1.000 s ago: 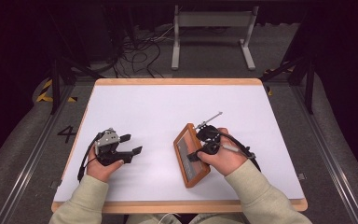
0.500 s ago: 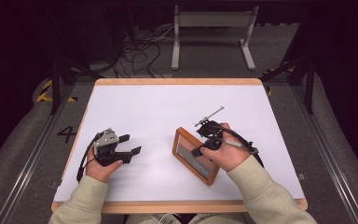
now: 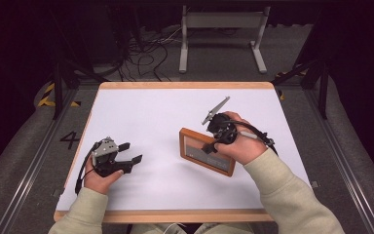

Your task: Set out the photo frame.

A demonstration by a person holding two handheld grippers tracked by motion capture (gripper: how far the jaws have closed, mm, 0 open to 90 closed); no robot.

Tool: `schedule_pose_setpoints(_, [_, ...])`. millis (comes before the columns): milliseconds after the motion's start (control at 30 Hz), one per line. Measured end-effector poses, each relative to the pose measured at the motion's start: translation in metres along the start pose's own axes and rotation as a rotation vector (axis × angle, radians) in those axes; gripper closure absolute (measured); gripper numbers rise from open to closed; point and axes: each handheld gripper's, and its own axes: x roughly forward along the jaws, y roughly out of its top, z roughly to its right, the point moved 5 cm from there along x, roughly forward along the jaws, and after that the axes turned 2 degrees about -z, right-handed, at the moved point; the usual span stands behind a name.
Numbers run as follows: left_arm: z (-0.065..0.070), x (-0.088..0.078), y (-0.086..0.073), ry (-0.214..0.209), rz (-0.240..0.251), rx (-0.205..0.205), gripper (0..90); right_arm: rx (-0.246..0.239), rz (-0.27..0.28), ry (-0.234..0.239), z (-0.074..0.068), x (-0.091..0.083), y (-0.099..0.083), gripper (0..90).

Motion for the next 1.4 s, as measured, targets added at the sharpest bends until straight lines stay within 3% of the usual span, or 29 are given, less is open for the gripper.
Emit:
schedule_pose_setpoints(133, [-0.001, -0.004, -0.003, 0.008, 0.001, -0.005, 29.7, -0.112, -0.002, 0.023, 0.006, -0.004, 0.009, 71.6])
schedule_pose_setpoints(167, [-0.001, -0.004, -0.003, 0.008, 0.001, -0.005, 29.7, -0.112, -0.002, 0.023, 0.006, -0.004, 0.009, 71.6])
schedule_pose_setpoints(200, [-0.001, -0.006, -0.005, 0.011, -0.004, -0.011, 29.7, -0.163, 0.003, 0.035, 0.009, -0.004, 0.012, 71.7])
schedule_pose_setpoints(233, [-0.001, -0.006, -0.005, 0.011, -0.004, -0.011, 29.7, -0.163, 0.003, 0.035, 0.009, -0.004, 0.012, 71.7])
schedule_pose_setpoints(300, [-0.002, -0.006, -0.005, 0.019, 0.000, -0.002, 29.7, -0.244, 0.017, 0.049, 0.012, -0.003, 0.017, 71.6])
schedule_pose_setpoints(333, [-0.002, -0.007, -0.006, 0.017, -0.001, -0.005, 29.7, -0.244, 0.017, 0.049, 0.012, -0.003, 0.017, 71.6])
schedule_pose_setpoints(433, [-0.003, -0.008, -0.006, 0.023, 0.002, -0.006, 29.7, -0.305, 0.024, 0.069, 0.016, -0.001, 0.021, 71.7])
schedule_pose_setpoints(467, [-0.003, -0.008, -0.006, 0.023, 0.002, -0.007, 29.7, -0.349, 0.029, 0.080, 0.020, 0.002, 0.024, 71.7])
schedule_pose_setpoints(567, [-0.002, -0.007, -0.007, 0.014, -0.001, -0.015, 29.7, -0.380, 0.037, 0.094, 0.025, 0.007, 0.026, 71.7])
schedule_pose_setpoints(867, [-0.001, -0.004, -0.005, 0.005, 0.000, -0.019, 29.6, -0.378, 0.079, 0.166, 0.042, 0.036, 0.023, 71.7])
schedule_pose_setpoints(967, [-0.002, -0.004, -0.004, 0.007, -0.001, 0.004, 29.6, -0.383, 0.084, 0.181, 0.045, 0.042, 0.022, 71.7])
schedule_pose_setpoints(1167, [-0.001, -0.002, -0.004, 0.001, -0.002, -0.006, 29.6, -0.385, 0.096, 0.195, 0.053, 0.050, 0.017, 71.7])
schedule_pose_setpoints(1333, [0.000, -0.001, -0.003, 0.002, -0.002, -0.005, 29.6, -0.433, 0.103, 0.187, 0.058, 0.052, 0.015, 71.7])
schedule_pose_setpoints(1400, [0.000, -0.001, -0.003, 0.002, -0.003, -0.003, 29.6, -0.428, 0.099, 0.186, 0.059, 0.052, 0.016, 71.6])
